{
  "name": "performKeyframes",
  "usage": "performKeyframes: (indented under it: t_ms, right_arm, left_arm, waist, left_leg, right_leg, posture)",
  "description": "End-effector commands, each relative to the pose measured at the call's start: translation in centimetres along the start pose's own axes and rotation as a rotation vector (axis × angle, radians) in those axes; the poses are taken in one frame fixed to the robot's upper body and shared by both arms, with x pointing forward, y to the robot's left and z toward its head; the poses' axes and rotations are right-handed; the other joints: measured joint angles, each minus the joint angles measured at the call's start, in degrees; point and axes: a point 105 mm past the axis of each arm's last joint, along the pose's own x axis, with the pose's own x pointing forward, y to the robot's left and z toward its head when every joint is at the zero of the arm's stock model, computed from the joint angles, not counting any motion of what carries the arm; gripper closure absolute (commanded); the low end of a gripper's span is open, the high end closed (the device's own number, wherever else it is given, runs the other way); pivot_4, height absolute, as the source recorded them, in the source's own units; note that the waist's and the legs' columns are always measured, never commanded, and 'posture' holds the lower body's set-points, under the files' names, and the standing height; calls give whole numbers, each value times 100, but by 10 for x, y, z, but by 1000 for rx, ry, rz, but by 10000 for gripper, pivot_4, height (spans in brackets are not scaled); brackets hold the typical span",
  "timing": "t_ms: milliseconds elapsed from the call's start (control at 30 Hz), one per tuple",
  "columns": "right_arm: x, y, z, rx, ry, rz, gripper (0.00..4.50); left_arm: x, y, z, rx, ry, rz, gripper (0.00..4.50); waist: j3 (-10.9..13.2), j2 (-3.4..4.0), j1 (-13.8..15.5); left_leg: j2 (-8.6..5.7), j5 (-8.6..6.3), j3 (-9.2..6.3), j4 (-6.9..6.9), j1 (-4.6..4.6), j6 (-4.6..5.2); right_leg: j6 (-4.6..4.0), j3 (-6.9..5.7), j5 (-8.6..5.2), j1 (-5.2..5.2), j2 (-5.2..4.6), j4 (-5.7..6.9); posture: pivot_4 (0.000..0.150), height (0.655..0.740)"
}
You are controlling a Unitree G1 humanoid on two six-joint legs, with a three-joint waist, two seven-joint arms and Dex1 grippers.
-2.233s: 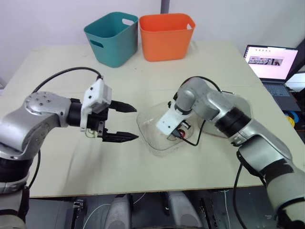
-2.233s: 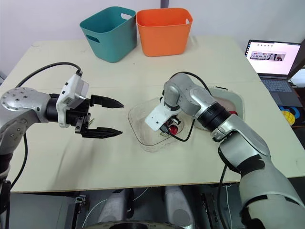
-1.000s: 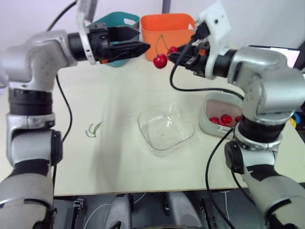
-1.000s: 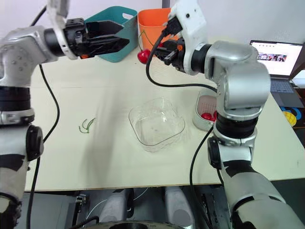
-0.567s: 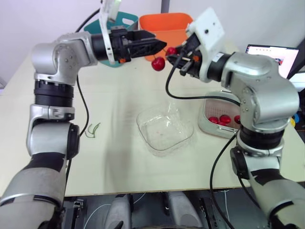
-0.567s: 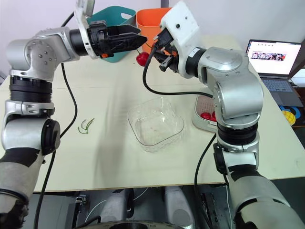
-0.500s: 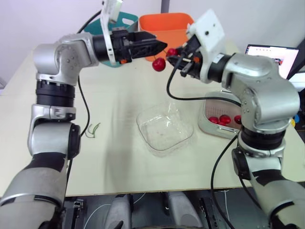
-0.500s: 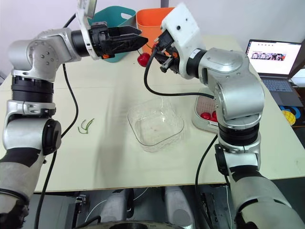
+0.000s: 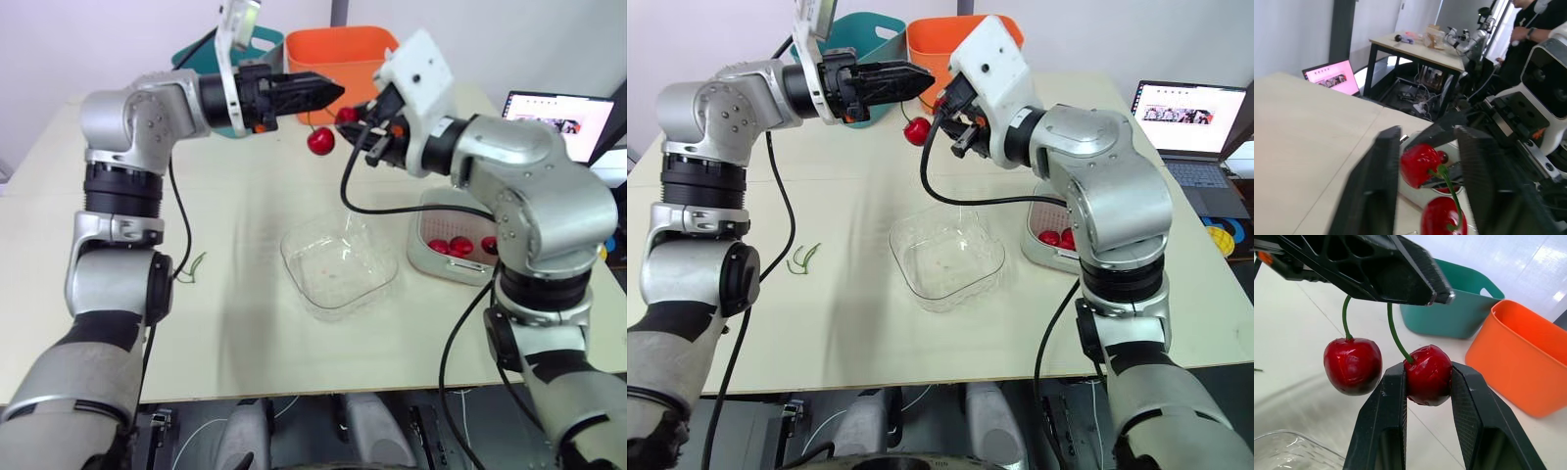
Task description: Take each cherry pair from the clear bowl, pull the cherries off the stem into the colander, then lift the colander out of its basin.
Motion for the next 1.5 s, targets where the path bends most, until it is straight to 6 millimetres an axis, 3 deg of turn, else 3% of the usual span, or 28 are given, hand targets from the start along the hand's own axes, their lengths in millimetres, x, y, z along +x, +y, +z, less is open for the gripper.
performKeyframes:
  t_ms: [33,100,400,600,733,767,1033,1500]
  right_arm:
    - [-6,-2,14,-46,-53,-23,35131]
    - [-6,-3,15,-46,-56,-28,35131]
    - [-6,-5,15,-46,-58,-31,35131]
    - [-17,-5,7,-29,-28,30,16124]
    - [-37,-8,6,26,-24,126,1411]
    - [-40,-8,7,31,-24,148,244]
    - [-57,-2,8,206,-30,404,244]
    - [-30,11,8,272,-56,502,244]
  left_arm:
    - [-2,-7,8,37,8,-20,40412]
    - [-3,-6,7,32,9,-22,44655]
    - [-5,-7,10,48,-1,-20,44655]
    - [-6,-6,16,82,-8,-11,45000]
    - [-8,-13,15,116,31,-51,45000]
    - [-8,-14,14,117,38,-60,45000]
    - [-16,-32,1,132,158,-209,45000]
    - [-10,-46,-7,131,175,-252,45000]
  waist:
    - [0,0,0]
    - [0,0,1]
    - [0,0,0]
    - [0,0,6]
    - [1,1,5]
    - [1,1,6]
    - [1,1,-5]
    - [1,1,0]
  left_leg:
    - [0,0,0,0,0,0]
    - [0,0,0,0,0,0]
    - [0,0,0,0,0,0]
    - [0,0,0,0,0,0]
    - [0,0,0,0,-1,0]
    - [0,0,0,-1,-1,0]
    - [1,0,1,-2,2,1]
    - [1,0,2,0,-1,1]
  right_leg:
    - [0,0,0,0,0,0]
    - [0,0,0,0,0,0]
    - [0,0,0,0,0,-1]
    - [0,0,0,1,0,-2]
    - [0,0,-1,1,0,-4]
    - [0,0,-1,1,0,-4]
    - [11,1,-10,2,1,-5]
    - [12,2,-10,0,1,-6]
  posture:
    - [1500,7400]
    - [1500,7400]
    - [1500,7400]
    - [1500,7400]
    - [1500,7400]
    - [1500,7400]
    - [1500,7400]
    - [1500,7400]
